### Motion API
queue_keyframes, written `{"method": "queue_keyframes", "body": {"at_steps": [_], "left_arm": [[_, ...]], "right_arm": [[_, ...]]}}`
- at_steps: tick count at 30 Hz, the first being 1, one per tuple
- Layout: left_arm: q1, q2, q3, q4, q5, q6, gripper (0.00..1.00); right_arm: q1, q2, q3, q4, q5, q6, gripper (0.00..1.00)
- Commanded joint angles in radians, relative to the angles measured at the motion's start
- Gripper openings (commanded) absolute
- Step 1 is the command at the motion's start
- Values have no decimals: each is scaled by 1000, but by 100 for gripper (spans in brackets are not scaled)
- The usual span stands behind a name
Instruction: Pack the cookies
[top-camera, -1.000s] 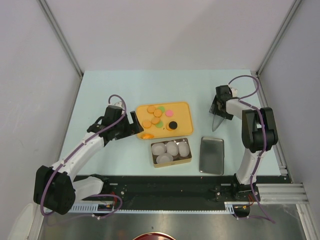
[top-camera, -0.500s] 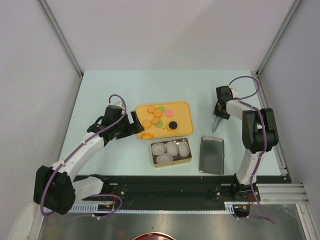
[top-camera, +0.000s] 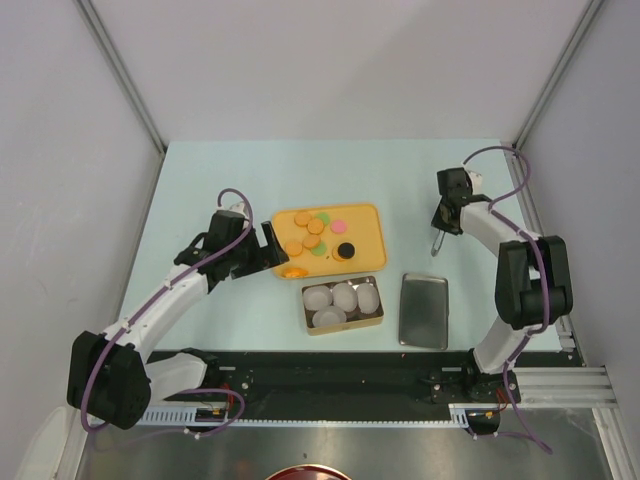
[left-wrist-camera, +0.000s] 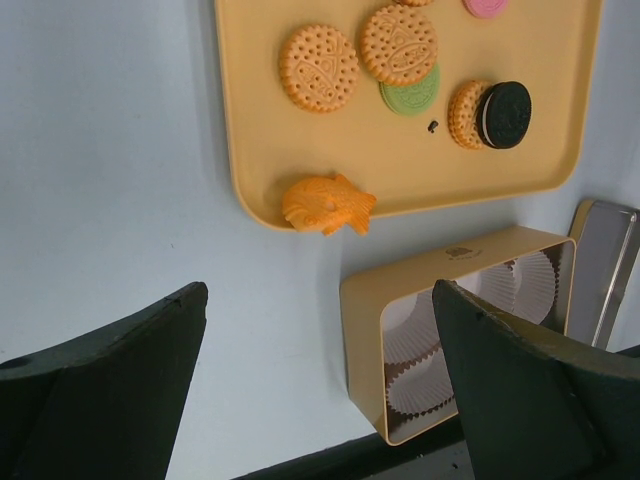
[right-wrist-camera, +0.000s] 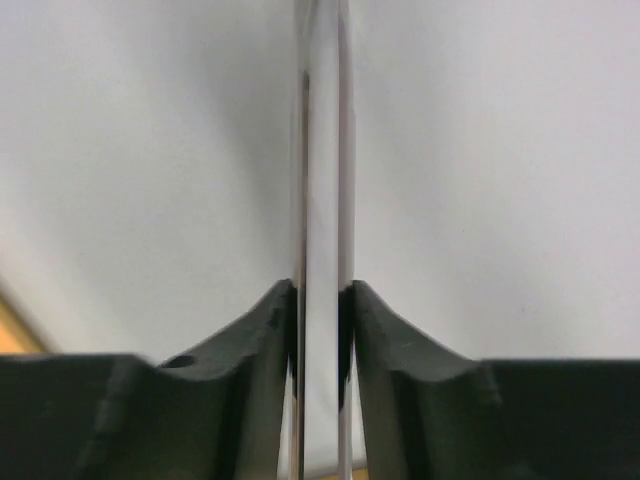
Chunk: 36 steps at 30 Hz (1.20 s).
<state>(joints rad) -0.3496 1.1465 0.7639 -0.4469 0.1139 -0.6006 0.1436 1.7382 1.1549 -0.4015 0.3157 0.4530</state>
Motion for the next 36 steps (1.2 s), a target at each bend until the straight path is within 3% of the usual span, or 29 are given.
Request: {"method": "queue_keyframes", "body": {"at_steps": [1, 3, 4, 18, 23, 25, 28, 34, 36], "left_arm": [[-6, -8, -12, 27, 18, 15, 100], [-6, -10, -14, 28, 17, 15, 100], [-6, -10, -14, 28, 17, 15, 100], [-6, -27, -23, 45, 26, 2, 100], [-6, -25, -25, 43, 26, 2, 100], [-6, -25, -21, 45, 27, -1, 100], [-6, -25, -21, 43, 29, 1, 99], [-6, -45, -29, 59, 33, -24, 87], [-6, -54, -35, 66, 7, -69, 70]], "right_arm": [[24, -118, 3, -16, -9, 19, 18], [36, -149, 0, -17, -15, 24, 11], [37, -178, -9, -14, -20, 29, 0], [158, -471, -182, 90, -148, -49, 0], [321, -535, -166, -55, -187, -163, 14], [384, -583, -170, -92, -153, -189, 0], [477, -690, -195, -120, -127, -180, 0], [539, -818, -225, -181, -76, -7, 0], [563, -853, -244, -169, -72, 33, 0]]}}
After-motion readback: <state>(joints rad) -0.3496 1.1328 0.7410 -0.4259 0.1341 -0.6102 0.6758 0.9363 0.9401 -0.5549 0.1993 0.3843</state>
